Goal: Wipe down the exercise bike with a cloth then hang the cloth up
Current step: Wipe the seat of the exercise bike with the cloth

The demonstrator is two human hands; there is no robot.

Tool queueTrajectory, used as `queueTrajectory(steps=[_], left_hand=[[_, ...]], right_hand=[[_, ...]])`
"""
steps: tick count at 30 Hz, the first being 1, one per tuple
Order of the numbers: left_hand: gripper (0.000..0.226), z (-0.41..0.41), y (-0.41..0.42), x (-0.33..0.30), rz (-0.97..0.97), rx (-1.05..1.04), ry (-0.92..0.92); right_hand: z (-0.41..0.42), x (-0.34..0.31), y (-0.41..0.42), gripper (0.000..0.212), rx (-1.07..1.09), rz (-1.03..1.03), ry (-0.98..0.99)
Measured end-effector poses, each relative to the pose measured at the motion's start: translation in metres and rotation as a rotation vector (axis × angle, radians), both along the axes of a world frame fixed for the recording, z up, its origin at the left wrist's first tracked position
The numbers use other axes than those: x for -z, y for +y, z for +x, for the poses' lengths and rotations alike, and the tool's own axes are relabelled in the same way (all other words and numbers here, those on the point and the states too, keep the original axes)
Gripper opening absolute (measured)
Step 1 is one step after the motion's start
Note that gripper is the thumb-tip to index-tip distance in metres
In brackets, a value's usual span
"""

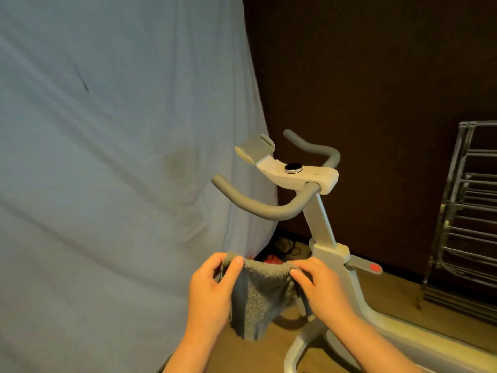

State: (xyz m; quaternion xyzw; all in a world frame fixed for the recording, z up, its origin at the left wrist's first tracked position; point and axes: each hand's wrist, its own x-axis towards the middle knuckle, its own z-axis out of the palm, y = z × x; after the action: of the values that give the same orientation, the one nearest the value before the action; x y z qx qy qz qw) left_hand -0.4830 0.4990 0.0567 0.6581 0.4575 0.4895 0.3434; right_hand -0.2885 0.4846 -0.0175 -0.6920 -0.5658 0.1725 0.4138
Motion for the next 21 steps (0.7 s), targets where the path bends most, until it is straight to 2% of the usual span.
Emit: queueTrajectory(steps=[3, 9, 12, 14, 16, 18, 21], left_hand=[[0.018, -0.011, -0.021, 0.005, 0.061, 0.022, -0.013], [0.01, -0.041, -0.046, 0.049, -0.033, 0.026, -0.043], [0.009, -0.044, -0.056, 0.07, -0.094, 0.008, -0.08], [0.011, -0.044, -0.065, 0.08, -0.093, -0.015, -0.094], [0.015, -0.046, -0.073, 0.085, -0.062, -0.043, -0.102], [0.014, -0.046, -0.078, 0.086, -0.042, -0.083, -0.117], [0.015, -0.041, -0.085, 0.081, -0.02, -0.124, -0.163]], right_hand=[[-0.018, 0.001, -0.021, 0.015, 0.079, 0.038, 0.148], [-0.041, -0.001, -0.069, 0.015, 0.122, 0.054, 0.299], [-0.049, 0.006, -0.099, 0.019, 0.1, 0.041, 0.275], [-0.049, 0.01, -0.114, 0.033, 0.053, -0.005, 0.248], [-0.049, 0.012, -0.125, 0.045, 0.038, -0.045, 0.126], [-0.051, 0.013, -0.132, 0.045, 0.031, -0.027, 0.007], [-0.049, 0.016, -0.134, 0.032, 0.014, 0.052, -0.129]])
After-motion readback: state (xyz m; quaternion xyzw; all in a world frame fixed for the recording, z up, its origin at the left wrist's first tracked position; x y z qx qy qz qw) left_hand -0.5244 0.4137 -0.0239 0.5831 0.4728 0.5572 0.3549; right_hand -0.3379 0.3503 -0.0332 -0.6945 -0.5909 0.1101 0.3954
